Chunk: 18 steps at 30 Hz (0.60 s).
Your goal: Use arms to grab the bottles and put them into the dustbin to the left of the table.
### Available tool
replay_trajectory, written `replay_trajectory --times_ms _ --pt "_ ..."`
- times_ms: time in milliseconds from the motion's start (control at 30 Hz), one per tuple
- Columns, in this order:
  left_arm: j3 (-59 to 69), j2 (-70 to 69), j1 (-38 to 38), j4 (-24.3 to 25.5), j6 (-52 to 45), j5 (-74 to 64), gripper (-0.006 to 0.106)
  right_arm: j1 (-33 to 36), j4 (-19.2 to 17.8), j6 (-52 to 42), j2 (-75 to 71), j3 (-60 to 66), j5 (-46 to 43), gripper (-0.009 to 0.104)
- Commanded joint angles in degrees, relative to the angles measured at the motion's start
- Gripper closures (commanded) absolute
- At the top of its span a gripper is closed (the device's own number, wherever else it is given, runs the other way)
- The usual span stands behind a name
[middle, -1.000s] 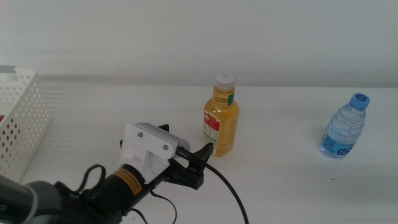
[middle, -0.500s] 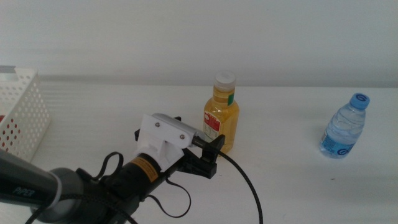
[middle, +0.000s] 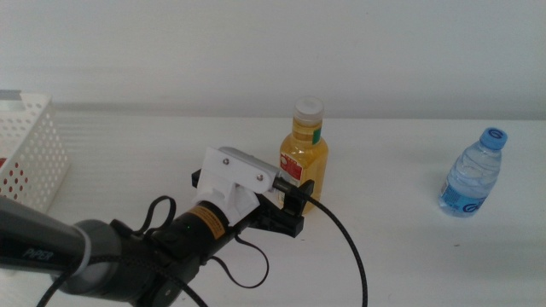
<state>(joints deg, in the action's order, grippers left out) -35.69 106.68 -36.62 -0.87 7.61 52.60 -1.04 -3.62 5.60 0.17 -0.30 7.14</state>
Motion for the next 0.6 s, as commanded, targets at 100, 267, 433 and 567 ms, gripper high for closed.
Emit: replay_trajectory --times_ms 100,267,433,567 --pt "-1.3 0.9 -0.5 -0.1 0.0 -0.5 0.007 -0.1 -0.5 -0.2 -2.2 2.6 -0.5 0.008" --pt "-1.3 3.5 -0.5 0.4 1.3 2.5 0.007 -0.1 -0.5 -0.2 -2.2 2.6 -0.5 0.008" --pt "-1.4 4.5 -0.5 -0.5 1.0 3.8 0.007 -0.1 -0.5 -0.2 -2.2 2.6 -0.5 0.008" --pt "-2.4 5.8 -0.5 -1.0 0.8 4.4 0.007 -0.1 -0.5 -0.2 -2.2 2.6 -0.5 0.008"
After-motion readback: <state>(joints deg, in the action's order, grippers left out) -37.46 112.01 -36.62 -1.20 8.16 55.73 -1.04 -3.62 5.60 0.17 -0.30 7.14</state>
